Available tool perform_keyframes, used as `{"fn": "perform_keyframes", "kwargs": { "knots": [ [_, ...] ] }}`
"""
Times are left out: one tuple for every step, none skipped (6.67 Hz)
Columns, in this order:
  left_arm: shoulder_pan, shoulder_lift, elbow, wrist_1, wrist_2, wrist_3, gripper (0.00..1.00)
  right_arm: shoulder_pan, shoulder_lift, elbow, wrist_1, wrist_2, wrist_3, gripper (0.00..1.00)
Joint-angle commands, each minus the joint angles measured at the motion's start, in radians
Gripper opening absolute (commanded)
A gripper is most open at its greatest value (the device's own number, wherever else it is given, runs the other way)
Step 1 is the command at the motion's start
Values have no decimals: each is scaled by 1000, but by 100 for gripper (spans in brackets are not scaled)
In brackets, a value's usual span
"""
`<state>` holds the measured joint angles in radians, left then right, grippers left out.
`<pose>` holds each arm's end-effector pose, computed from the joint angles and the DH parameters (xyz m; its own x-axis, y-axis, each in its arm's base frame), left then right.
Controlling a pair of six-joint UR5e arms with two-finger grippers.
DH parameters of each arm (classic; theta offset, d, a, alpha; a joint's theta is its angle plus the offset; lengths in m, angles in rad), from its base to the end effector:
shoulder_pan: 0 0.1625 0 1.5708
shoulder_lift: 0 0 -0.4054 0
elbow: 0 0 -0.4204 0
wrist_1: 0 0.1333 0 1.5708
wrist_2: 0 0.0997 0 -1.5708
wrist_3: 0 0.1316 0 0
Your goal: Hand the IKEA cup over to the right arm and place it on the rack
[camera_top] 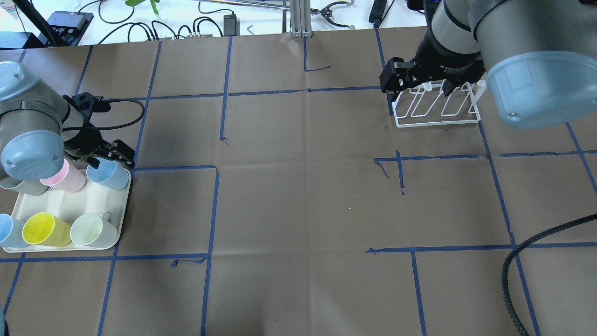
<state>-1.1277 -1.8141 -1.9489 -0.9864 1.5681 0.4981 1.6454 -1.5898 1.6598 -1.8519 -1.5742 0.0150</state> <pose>0.1083 -0.5399 0.1760 -0.9983 0.0546 0.0200 0.0552 0.9980 0.0312 0.1725 -0.5253 0.4306 -0.9982 -0.0592 0.0002 -0.0579 0.9761 -0.2096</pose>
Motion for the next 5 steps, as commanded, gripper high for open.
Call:
{"fn": "perform_keyframes", "kwargs": {
  "knots": [
    [20,-21,-11,21,1,-4,100,1,31,11,-154,20,2,100],
    [20,-17,-12,22,1,-4,100,1,48,14,-208,57,5,100],
    [20,-16,-10,26,1,-4,91,1,57,37,-275,95,14,100],
    [20,-14,-4,26,3,-3,62,1,59,94,-396,117,131,100],
    [20,-14,2,25,3,-4,31,2,57,147,-505,169,237,100]
  ]
}}
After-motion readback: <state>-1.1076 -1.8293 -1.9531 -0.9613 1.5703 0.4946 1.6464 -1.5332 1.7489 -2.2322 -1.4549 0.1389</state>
